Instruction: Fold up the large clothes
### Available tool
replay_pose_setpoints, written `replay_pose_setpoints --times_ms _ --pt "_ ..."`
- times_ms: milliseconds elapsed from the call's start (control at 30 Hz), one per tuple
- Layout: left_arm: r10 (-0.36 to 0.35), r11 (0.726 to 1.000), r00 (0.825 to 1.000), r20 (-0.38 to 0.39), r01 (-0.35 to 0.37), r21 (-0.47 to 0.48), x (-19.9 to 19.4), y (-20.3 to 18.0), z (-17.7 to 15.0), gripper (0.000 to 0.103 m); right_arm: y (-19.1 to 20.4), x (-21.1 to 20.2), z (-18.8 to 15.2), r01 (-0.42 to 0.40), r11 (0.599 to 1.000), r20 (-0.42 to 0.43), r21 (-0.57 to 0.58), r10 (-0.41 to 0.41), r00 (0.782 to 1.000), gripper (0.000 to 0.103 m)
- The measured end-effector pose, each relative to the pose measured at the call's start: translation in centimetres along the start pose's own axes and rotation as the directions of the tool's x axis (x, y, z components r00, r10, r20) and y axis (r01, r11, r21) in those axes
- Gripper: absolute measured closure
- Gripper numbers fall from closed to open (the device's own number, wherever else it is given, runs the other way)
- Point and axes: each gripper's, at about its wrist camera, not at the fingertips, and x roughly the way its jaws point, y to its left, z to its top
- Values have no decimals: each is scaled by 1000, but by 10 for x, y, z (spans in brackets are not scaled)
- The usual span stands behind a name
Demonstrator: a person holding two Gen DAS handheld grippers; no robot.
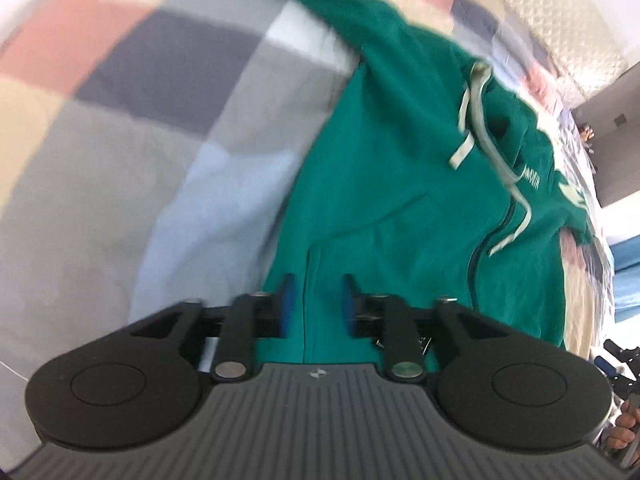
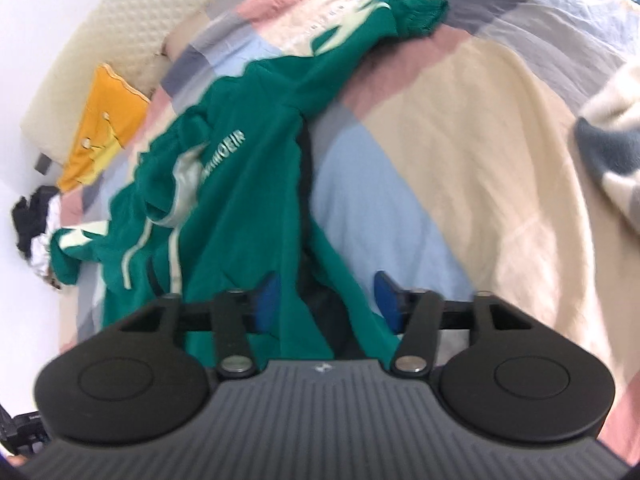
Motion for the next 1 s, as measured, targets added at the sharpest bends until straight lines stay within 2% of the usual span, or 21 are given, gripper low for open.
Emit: replay_pose_setpoints --times_ms 100,167,367,467,533,567,600,633,733,867,933,1000 --pt "10 999 997 77 -14 49 -18 -18 2 64 6 19 0 -46 999 -32 22 47 998 46" --pt "6 997 994 113 -14 73 -27 -35 3 63 14 37 -1 -50 998 -73 24 51 996 46" --pt "-14 986 985 171 -15 166 -34 -90 -7 63 34 95 -10 42 999 -131 -9 -43 990 46" --pt "-45 983 985 167 14 181 -28 -111 -11 63 37 116 -16 110 991 -121 -71 -118 986 47" --pt "-61 983 985 160 31 179 -23 -120 -12 63 32 128 -21 120 990 -126 -70 -129 984 52" --pt "-69 983 986 153 42 176 -19 -124 -13 63 30 129 -23 120 991 -121 -65 -127 985 56" --pt "-75 983 986 148 49 175 -15 -126 -13 63 31 128 -23 127 989 -112 -72 -134 985 76" --pt "-80 983 986 145 55 173 -12 -130 -13 63 32 124 -23 106 991 -107 -77 -114 988 90" --pt "-89 982 986 140 64 175 -8 -136 -14 63 33 106 -19 54 996 -71 -67 -59 996 95" --pt "-97 978 985 143 68 196 -1 -147 -15 63 34 66 -10 14 997 45 -71 -11 999 96" --pt "-96 977 985 147 64 205 -1 -151 -16 63 26 48 -5 34 998 106 -52 -28 994 96" --pt "-88 974 985 149 54 219 3 -154 -18 63 10 47 -3 68 998 115 4 -68 991 96"
